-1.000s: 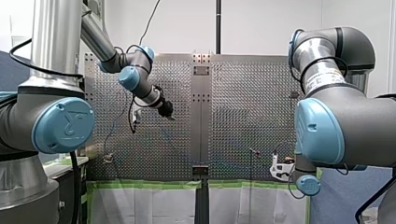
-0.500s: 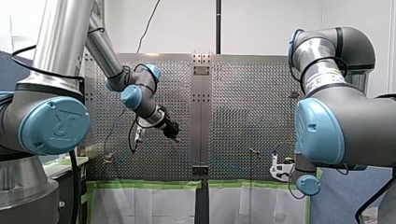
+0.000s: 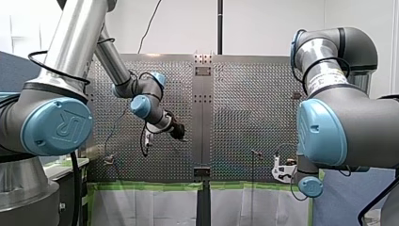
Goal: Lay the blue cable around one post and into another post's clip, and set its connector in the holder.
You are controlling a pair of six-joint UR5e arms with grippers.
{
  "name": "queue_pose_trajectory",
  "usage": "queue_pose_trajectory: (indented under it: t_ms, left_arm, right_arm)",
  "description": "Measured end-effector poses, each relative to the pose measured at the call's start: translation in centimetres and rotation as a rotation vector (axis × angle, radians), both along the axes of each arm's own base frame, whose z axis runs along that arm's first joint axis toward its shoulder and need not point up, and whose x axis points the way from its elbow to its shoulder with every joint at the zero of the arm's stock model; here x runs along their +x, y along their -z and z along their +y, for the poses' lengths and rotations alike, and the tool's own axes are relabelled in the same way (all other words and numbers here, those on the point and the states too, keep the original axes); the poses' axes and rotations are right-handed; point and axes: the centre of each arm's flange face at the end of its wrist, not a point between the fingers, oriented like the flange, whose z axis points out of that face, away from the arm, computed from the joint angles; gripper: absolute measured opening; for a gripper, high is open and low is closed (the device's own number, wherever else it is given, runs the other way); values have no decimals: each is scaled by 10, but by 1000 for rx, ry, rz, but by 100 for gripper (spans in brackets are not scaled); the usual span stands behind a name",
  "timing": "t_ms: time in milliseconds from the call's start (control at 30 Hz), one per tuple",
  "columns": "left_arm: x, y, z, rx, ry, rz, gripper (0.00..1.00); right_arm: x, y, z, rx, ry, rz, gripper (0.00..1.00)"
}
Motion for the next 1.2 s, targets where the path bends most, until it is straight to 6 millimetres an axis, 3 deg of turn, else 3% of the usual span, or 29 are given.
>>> queue_pose_trajectory:
  t_ms: [300, 667, 1200]
  left_arm:
    - [34, 12, -17, -27, 5, -66, 100]
    - [46, 57, -20, -29, 0, -72, 100]
    - [48, 123, -25, -23, 6, -77, 100]
  right_arm:
    - [0, 0, 0, -2, 0, 0, 18]
    - [-8, -5, -5, -16, 23, 3, 18]
    - [-5, -61, 12, -141, 0, -46, 18]
